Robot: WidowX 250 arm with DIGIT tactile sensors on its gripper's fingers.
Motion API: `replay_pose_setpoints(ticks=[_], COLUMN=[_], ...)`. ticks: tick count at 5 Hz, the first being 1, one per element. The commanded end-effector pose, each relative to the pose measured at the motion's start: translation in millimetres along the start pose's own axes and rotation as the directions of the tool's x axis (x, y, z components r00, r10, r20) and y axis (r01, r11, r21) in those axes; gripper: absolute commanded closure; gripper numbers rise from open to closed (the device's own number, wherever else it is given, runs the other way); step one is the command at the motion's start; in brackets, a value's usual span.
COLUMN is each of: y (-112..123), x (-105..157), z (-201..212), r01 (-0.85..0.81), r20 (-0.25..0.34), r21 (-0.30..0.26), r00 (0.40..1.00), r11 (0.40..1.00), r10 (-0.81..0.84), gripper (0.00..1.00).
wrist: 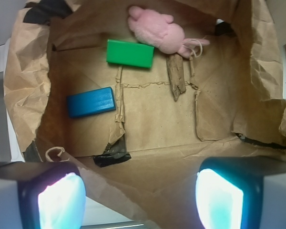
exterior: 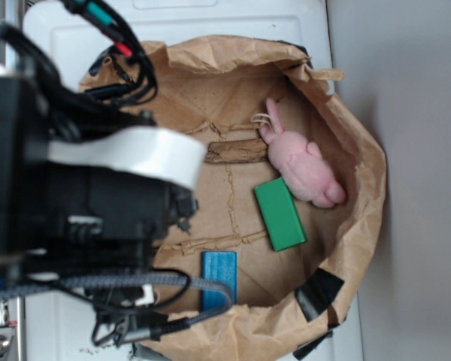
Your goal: Grab the blue block.
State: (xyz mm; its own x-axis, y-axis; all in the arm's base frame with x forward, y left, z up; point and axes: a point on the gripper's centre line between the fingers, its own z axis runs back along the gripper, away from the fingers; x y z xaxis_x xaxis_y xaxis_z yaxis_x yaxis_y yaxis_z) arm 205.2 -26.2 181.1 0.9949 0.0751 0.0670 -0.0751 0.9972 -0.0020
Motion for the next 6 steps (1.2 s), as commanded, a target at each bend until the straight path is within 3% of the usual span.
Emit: replay_pose_setpoints(ticks=[1,2,3,4,5,6], y=[8.5,13.0,16.7,13.4,11.6,11.6], x=[28.3,49.8,54.2,54.4,58.1,58.1], z=[-3.6,-14.2,-18.4,-43.6,-63.1,-63.1], r01=[0.061,0.136,0.276,0.463,0.545,0.545], r20=[-0.007,0.018,0.095,0.158,0.102,0.102], r21=[-0.049,-0.064,-0.066,0.011,-0.016,-0.016], r00=[0.998,0.991,0.958,0.875,0.835,0.835], r11=[0.997,0.989,0.959,0.886,0.838,0.838], r10=[-0.062,-0.135,-0.270,-0.458,-0.541,-0.541], gripper=[0.00,0.00,0.00,0.00,0.00,0.00])
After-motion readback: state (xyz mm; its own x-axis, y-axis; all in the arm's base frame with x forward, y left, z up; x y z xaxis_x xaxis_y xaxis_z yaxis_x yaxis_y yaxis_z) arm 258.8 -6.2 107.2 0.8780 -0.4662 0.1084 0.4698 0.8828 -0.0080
